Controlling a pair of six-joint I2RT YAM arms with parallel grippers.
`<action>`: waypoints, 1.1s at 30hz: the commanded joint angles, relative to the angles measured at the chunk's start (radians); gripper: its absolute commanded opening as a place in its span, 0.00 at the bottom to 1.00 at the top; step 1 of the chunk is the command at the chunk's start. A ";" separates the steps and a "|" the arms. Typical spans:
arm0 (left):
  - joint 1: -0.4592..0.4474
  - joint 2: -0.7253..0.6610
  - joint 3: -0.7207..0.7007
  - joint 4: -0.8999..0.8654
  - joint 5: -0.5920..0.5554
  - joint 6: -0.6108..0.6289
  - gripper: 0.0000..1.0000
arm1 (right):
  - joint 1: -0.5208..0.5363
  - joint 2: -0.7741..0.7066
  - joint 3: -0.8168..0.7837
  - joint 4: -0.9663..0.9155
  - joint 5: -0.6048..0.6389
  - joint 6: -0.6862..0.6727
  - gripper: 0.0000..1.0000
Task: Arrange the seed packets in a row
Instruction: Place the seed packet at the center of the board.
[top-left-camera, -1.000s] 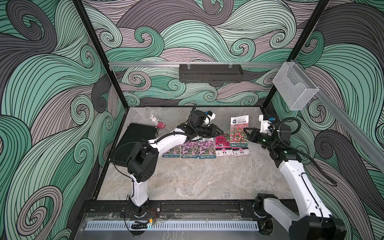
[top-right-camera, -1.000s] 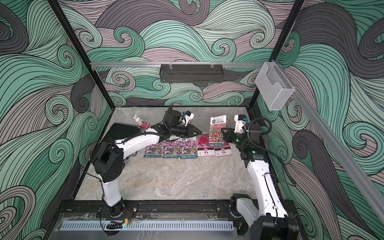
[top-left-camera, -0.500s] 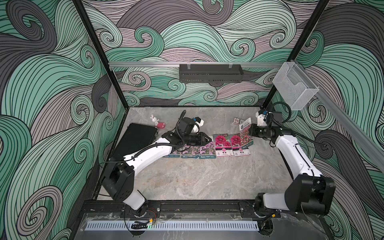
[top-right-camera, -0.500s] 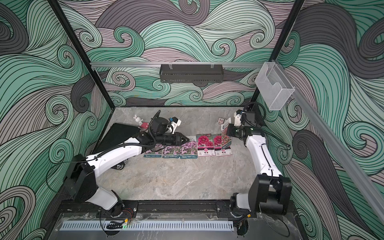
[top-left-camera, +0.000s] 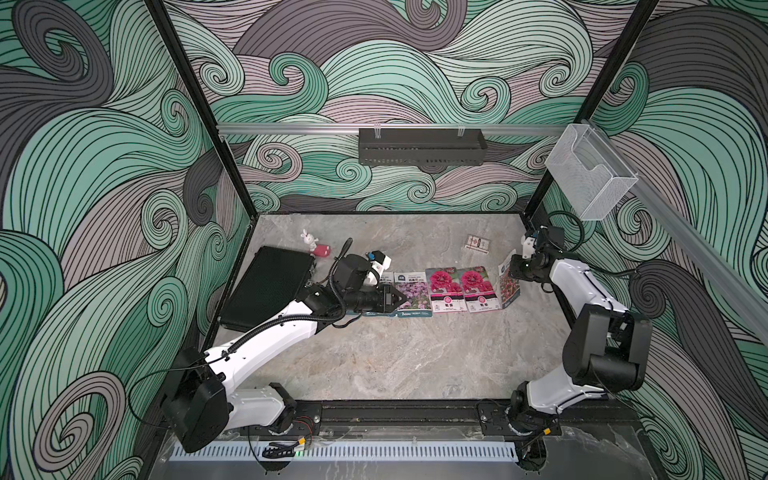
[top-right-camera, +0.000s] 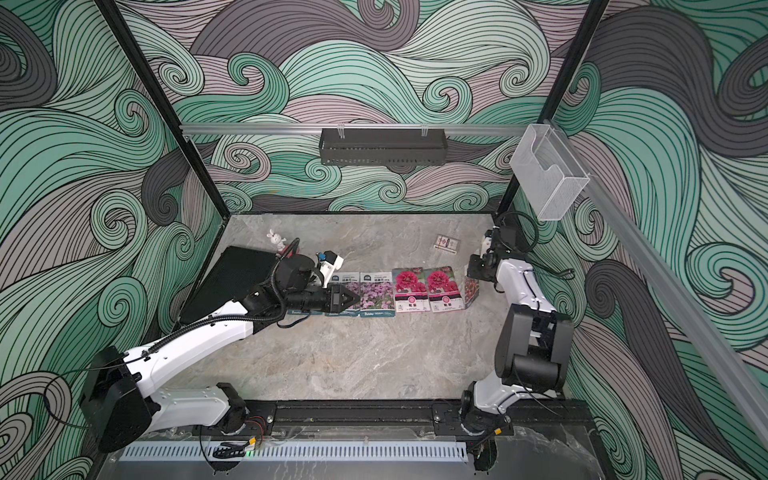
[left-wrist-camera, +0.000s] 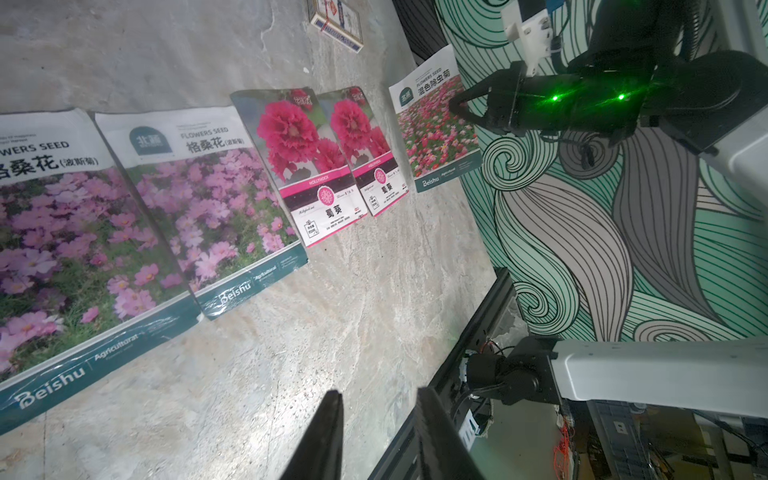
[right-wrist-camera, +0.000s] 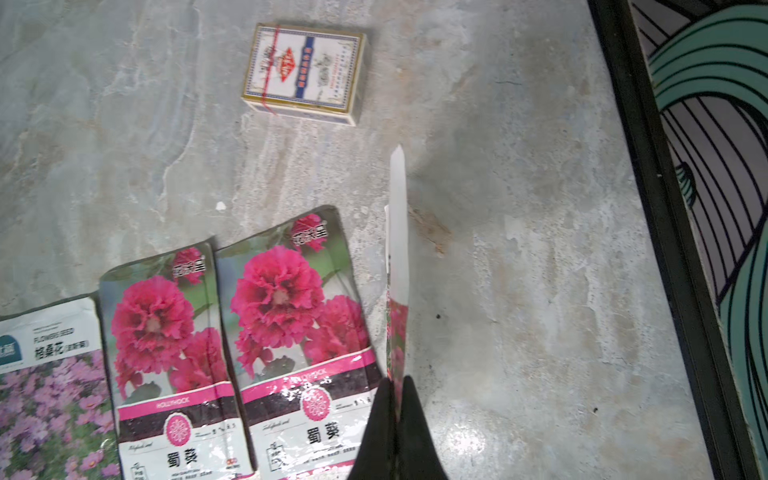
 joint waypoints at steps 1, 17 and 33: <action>-0.008 -0.026 0.005 0.018 -0.011 0.024 0.31 | -0.019 0.022 -0.005 0.035 -0.031 -0.017 0.01; -0.008 -0.023 -0.015 0.044 0.001 0.032 0.31 | -0.110 0.181 0.112 -0.027 -0.060 -0.095 0.04; -0.006 -0.004 -0.018 0.061 0.005 0.034 0.31 | -0.110 0.231 0.172 -0.037 0.001 -0.112 0.69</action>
